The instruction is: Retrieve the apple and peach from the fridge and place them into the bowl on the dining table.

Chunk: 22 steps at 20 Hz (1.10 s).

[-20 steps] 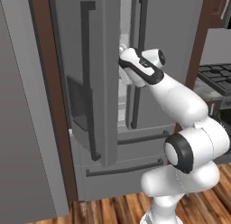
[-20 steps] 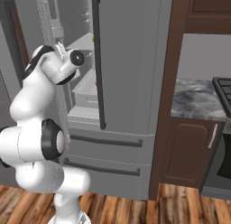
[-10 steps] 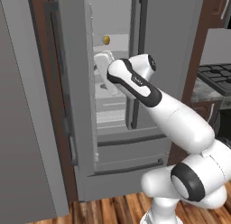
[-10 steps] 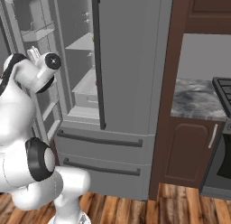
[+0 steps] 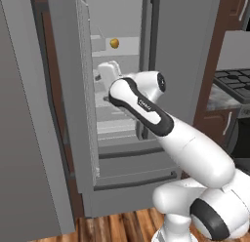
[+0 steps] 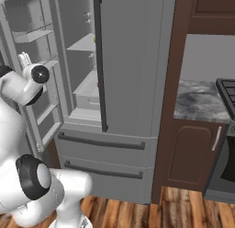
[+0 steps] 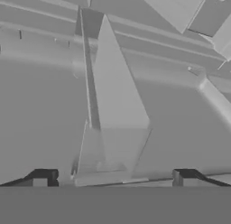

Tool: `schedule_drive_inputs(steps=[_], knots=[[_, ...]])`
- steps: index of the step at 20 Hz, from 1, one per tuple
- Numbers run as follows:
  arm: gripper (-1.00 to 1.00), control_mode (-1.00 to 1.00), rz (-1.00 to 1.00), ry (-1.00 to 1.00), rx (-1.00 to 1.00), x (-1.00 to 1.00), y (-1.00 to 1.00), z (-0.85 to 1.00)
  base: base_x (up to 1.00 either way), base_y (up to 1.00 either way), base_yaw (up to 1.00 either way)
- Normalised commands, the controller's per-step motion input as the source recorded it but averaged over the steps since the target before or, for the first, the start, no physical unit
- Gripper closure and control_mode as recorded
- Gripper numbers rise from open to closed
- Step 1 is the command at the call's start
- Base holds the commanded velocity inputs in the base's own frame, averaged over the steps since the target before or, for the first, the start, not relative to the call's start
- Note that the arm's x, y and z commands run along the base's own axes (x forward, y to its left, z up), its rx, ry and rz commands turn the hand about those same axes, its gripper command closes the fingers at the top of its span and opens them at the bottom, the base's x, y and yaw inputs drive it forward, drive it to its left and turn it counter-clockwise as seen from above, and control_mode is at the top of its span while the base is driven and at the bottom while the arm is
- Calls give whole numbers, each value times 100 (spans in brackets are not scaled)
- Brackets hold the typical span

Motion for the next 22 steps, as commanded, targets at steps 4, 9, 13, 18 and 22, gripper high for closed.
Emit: schedule_drive_inputs(steps=[4,9,13,18,22], knots=[[-100,-100,-9,-7,-3,-72,-44,52,0,0,0],[-100,-100,-3,-6,-12,-51,-61,66,0,0,0],[-100,-100,0,0,-25,-20,-56,19,0,0,0],[-100,-100,0,0,-32,-8,-66,-4,0,0,0],[-100,-100,0,0,-31,-1,-65,-18,0,0,0]])
